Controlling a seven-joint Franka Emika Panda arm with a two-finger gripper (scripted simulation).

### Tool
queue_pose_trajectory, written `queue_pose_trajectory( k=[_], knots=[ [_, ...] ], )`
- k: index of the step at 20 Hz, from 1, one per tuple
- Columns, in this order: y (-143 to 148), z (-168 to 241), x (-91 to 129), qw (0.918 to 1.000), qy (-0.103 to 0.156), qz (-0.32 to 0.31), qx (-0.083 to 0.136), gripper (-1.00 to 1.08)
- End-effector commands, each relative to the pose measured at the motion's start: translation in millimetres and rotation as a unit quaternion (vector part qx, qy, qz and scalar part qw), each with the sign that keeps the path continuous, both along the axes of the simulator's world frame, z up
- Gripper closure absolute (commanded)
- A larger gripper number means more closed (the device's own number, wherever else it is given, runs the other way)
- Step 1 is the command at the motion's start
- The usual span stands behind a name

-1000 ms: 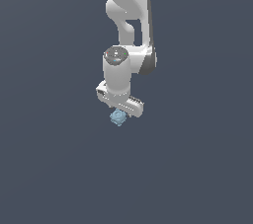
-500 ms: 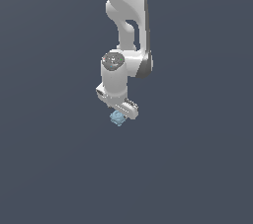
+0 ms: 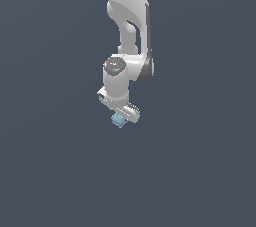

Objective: Pick up the object and move it to a goal position.

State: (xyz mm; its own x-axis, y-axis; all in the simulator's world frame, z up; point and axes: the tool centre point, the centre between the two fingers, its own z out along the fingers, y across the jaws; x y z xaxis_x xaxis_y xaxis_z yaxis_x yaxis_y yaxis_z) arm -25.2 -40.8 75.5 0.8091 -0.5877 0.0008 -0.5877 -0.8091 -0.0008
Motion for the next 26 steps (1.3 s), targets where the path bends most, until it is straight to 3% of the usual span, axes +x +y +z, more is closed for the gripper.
queue_pose_trajectory(
  k=[1, 10, 11, 26],
  knots=[
    [-0.1, -12.4, -0.9, 1.0, 0.001, -0.001, 0.0, -0.92],
    [-0.1, -36.2, -0.4, 1.0, 0.001, -0.002, 0.0, -0.92],
    [-0.1, -36.2, -0.4, 1.0, 0.001, -0.002, 0.0, 1.08],
    [7.7, -27.3, 1.1, 1.0, 0.0, -0.001, 0.0, 1.08]
  ],
)
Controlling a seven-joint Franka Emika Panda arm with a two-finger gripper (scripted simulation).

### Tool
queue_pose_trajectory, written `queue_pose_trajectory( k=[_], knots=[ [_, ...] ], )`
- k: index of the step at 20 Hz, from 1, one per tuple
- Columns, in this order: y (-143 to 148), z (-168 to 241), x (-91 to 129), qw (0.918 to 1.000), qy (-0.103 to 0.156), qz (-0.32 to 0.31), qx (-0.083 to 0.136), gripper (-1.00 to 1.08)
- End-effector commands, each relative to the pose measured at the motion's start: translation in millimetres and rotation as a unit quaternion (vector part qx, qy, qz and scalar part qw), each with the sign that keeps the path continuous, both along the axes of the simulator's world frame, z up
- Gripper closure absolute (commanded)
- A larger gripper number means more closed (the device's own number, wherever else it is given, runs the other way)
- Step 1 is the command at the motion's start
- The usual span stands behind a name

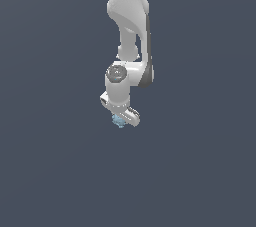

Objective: Pick up the object and move it to a goal position.

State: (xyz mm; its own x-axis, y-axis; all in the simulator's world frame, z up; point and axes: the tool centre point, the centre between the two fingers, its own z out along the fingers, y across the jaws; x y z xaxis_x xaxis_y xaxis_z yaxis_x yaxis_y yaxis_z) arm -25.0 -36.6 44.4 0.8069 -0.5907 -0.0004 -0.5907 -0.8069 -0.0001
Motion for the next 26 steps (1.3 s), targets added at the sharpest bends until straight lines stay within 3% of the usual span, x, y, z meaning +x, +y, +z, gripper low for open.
queue_pose_trajectory(
  k=[1, 18, 26],
  knots=[
    [6.7, 7.3, 1.5, 1.0, -0.001, 0.001, 0.0, 1.08],
    [115.7, 129.5, 23.1, 1.0, 0.0, 0.0, -0.001, 1.08],
    [144.6, 161.3, 31.1, 1.0, 0.0, 0.0, 0.0, 1.08]
  ],
)
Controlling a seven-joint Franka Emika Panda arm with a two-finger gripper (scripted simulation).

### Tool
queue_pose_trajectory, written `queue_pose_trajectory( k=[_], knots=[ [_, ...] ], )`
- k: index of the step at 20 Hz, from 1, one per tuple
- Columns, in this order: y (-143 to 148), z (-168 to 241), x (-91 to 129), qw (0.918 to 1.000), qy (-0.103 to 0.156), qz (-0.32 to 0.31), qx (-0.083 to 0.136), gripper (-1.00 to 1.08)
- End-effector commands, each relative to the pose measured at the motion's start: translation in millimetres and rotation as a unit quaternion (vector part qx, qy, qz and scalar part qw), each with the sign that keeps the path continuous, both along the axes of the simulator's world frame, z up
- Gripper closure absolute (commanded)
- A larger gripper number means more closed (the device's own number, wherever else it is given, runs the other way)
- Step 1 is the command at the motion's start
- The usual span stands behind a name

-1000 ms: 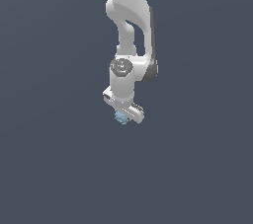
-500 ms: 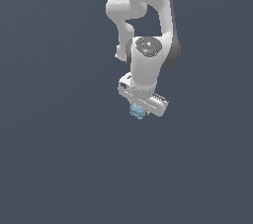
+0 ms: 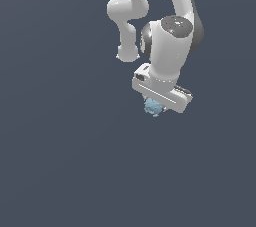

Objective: Pick up the object and move it to a goal position.

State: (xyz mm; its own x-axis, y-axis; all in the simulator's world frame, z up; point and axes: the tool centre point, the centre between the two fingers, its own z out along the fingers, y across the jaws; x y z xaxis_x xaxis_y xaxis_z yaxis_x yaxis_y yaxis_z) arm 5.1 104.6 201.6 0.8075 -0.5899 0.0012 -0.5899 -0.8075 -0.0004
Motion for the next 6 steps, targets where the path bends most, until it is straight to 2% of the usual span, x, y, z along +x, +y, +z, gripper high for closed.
queue_pose_trajectory(
  k=[1, 6],
  knots=[
    [4.9, 5.7, 1.6, 1.0, 0.001, -0.001, 0.0, 1.08],
    [6.1, 6.6, 3.0, 1.0, 0.001, -0.001, 0.0, 1.08]
  ],
)
